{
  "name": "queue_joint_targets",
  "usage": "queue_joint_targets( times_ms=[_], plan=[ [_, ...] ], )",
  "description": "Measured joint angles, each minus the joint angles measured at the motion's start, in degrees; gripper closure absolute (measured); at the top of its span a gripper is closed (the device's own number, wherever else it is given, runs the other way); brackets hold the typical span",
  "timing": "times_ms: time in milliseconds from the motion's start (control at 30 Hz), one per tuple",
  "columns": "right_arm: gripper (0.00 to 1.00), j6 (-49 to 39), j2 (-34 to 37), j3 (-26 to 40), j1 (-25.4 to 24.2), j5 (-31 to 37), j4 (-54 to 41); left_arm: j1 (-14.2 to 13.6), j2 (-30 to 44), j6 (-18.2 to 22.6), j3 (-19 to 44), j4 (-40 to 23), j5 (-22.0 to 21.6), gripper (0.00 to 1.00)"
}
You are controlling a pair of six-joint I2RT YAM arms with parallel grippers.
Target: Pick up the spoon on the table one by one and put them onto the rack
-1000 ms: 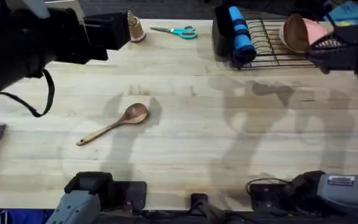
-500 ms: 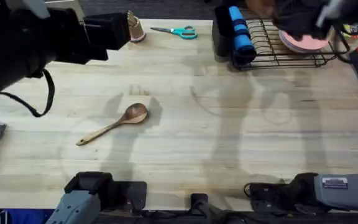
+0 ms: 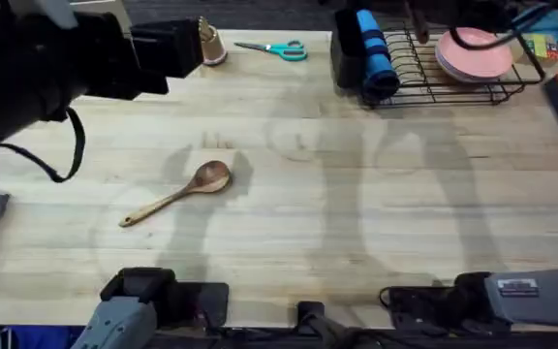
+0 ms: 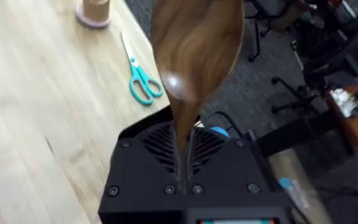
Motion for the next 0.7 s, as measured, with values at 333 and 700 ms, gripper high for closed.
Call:
queue_joint_targets(
  times_ms=[333, 700],
  plan=[
    [0.969, 13.6, 6.1, 0.0, 1.1, 0.4, 8.4, 0.0, 0.0, 0.0, 0.0, 0.0, 0.0, 0.007],
    [0.968, 28.6, 10.7, -0.1, 3.0, 0.4, 28.8, 0.0, 0.0, 0.0, 0.0, 0.0, 0.0, 0.007]
  ],
)
